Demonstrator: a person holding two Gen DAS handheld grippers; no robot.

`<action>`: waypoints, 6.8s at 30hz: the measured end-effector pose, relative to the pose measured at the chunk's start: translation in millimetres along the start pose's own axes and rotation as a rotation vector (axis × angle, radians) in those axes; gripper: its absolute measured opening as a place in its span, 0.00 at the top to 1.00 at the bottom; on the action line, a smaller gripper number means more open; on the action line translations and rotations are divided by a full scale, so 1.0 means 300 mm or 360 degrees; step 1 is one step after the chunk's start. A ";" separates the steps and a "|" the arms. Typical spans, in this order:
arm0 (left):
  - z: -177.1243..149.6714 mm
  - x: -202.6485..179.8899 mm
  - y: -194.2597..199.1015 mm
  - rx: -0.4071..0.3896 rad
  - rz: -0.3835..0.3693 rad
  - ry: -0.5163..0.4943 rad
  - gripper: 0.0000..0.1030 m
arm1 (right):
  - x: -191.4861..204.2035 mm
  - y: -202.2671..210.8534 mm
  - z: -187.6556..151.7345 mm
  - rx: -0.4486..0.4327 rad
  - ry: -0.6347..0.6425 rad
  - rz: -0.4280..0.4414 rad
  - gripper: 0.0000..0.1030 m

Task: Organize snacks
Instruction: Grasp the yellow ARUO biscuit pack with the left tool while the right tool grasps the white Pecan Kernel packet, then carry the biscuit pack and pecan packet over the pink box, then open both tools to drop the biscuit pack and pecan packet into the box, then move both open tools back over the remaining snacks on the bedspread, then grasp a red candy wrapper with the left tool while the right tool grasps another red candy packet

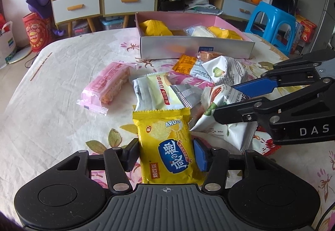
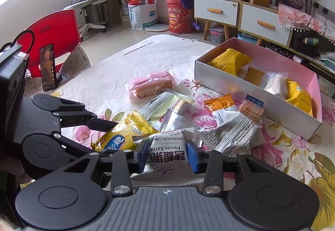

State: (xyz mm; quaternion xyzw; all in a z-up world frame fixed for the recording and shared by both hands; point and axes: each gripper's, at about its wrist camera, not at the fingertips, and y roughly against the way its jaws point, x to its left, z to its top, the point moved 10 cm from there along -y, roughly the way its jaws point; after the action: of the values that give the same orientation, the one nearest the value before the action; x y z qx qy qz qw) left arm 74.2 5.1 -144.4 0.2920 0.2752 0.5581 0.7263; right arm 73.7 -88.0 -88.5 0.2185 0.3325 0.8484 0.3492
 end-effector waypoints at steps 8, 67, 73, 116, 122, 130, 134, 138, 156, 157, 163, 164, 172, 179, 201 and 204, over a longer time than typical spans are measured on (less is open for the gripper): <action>0.024 0.031 0.017 0.0029 -0.0011 0.0107 0.51 | -0.008 0.019 0.020 -0.0003 -0.0064 0.0027 0.73; 0.769 -0.025 -0.423 -0.0251 -0.0043 0.0209 0.51 | -0.834 -0.097 0.329 -0.0515 -0.1095 -0.0455 0.73; 0.787 -0.037 -0.481 -0.0233 0.0003 0.0158 0.51 | -0.868 -0.119 0.323 -0.0506 -0.1098 -0.0466 0.73; 0.689 -0.026 -0.217 -0.0245 -0.0051 0.0090 0.13 | -0.760 0.102 0.298 -0.0406 -0.1051 -0.0629 0.19; 0.640 -0.001 -0.152 -0.0241 -0.0060 0.0133 0.12 | -0.701 0.143 0.264 -0.0372 -0.1030 -0.0641 0.16; 0.561 0.004 -0.081 -0.0200 -0.0048 0.0114 0.09 | -0.615 0.172 0.216 -0.0305 -0.0994 -0.0648 0.15; 0.510 -0.005 -0.054 -0.0152 -0.0036 0.0079 0.08 | -0.568 0.189 0.204 -0.0264 -0.0954 -0.0663 0.14; 0.463 -0.019 -0.029 -0.0101 -0.0037 0.0073 0.08 | -0.509 0.210 0.197 -0.0245 -0.0908 -0.0679 0.12; 0.270 0.019 0.028 -0.0055 -0.0032 0.0154 0.07 | -0.372 0.239 0.060 -0.0241 -0.0753 -0.0607 0.09; 0.268 0.015 0.033 -0.0060 -0.0044 0.0156 0.07 | -0.372 0.244 0.052 -0.0248 -0.0755 -0.0598 0.08; 0.240 -0.009 0.050 -0.0096 -0.0081 0.0087 0.06 | -0.370 0.254 -0.007 -0.0255 -0.0669 -0.0632 0.08; 0.228 -0.011 0.050 -0.0093 -0.0087 0.0073 0.06 | -0.368 0.252 -0.015 -0.0258 -0.0643 -0.0635 0.08; 0.161 -0.024 0.065 -0.0137 -0.0144 0.0019 0.06 | -0.327 0.252 -0.115 -0.0260 -0.0440 -0.0619 0.08; 0.117 -0.121 0.064 -0.0124 -0.0314 -0.0041 0.06 | -0.303 0.237 -0.202 -0.0201 -0.0378 -0.0588 0.08; 0.050 -0.310 0.019 0.0017 -0.0586 -0.0011 0.12 | -0.262 0.186 -0.346 -0.0076 -0.0177 -0.0396 0.16; 0.041 -0.318 0.014 0.0035 -0.0589 -0.0029 0.18 | -0.257 0.176 -0.360 -0.0060 -0.0181 -0.0377 0.19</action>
State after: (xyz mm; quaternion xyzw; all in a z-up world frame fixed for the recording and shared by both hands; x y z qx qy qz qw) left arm 58.8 -88.2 -125.8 0.2493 0.3239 0.4092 0.8158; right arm 35.9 -217.4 -135.2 0.2188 0.3198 0.7935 0.4692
